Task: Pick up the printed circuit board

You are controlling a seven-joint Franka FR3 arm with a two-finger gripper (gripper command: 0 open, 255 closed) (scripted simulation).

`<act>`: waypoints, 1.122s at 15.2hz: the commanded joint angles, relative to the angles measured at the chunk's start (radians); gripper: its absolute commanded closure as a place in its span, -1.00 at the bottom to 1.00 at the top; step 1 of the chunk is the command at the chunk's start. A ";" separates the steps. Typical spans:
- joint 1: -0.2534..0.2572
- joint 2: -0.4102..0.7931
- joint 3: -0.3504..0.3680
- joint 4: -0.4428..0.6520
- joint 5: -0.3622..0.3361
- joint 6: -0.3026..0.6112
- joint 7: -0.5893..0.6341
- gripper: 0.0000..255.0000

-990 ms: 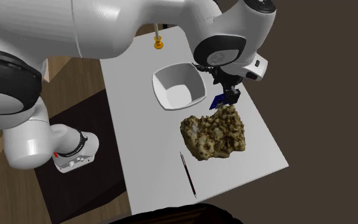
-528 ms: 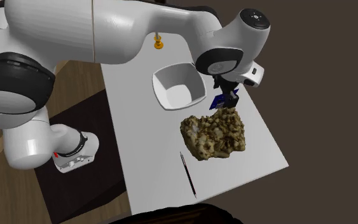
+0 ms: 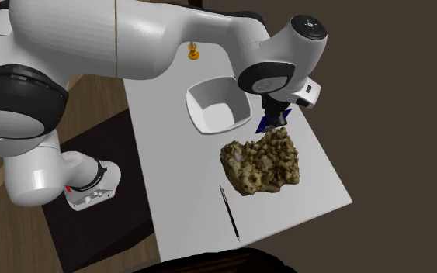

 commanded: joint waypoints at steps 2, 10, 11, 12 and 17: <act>0.000 0.001 0.000 0.000 0.000 0.000 0.000 1.00; 0.000 -0.020 -0.002 0.052 -0.004 -0.072 -0.001 1.00; 0.000 -0.023 -0.002 0.062 -0.004 -0.084 -0.001 1.00; 0.000 -0.025 -0.003 0.071 -0.005 -0.097 -0.001 1.00; -0.001 -0.035 -0.004 0.125 -0.007 -0.160 -0.002 1.00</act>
